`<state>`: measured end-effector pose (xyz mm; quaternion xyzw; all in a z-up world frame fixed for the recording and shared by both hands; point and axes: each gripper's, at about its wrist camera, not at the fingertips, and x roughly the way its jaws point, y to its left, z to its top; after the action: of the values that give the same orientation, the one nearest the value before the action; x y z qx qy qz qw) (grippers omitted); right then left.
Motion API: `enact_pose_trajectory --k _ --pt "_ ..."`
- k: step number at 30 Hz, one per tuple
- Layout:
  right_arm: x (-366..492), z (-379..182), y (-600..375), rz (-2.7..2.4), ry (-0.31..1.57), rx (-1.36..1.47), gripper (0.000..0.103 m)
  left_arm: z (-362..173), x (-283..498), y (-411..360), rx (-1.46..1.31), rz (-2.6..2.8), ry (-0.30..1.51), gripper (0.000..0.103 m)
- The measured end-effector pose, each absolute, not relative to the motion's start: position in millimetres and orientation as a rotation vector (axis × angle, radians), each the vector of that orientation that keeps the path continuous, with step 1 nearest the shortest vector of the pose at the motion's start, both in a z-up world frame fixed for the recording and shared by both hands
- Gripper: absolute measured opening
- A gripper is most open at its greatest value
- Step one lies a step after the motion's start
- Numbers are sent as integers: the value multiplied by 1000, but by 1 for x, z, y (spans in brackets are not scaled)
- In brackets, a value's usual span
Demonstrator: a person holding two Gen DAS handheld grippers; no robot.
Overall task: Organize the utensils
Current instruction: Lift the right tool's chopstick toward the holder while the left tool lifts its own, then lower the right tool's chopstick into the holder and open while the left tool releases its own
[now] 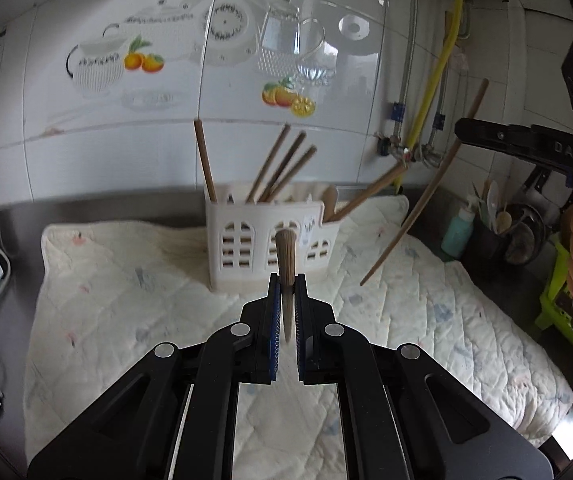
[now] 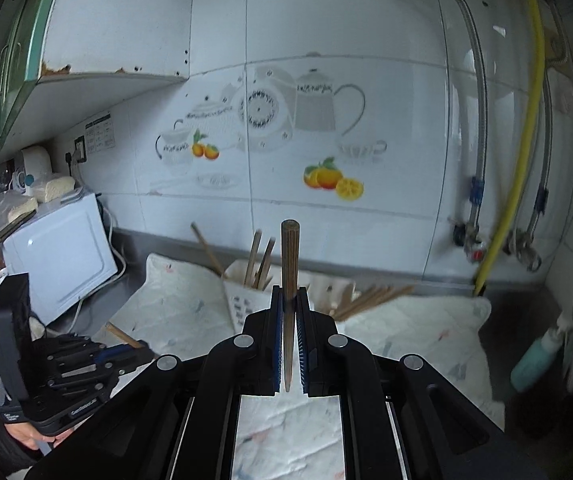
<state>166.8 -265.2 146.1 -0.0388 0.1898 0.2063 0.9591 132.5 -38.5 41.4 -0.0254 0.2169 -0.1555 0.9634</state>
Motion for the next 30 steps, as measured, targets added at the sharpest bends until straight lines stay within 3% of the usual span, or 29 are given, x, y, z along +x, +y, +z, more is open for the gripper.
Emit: enact_pose_trajectory --k 12,22,30 --pt "238 180 -263 330 319 -53 7 121 162 -40 22 -286 286 5" --pt "284 145 -256 333 389 -40 7 191 199 -46 54 -208 99 5" --pt "294 114 -250 340 443 -88 7 188 244 -52 47 -173 89 5"
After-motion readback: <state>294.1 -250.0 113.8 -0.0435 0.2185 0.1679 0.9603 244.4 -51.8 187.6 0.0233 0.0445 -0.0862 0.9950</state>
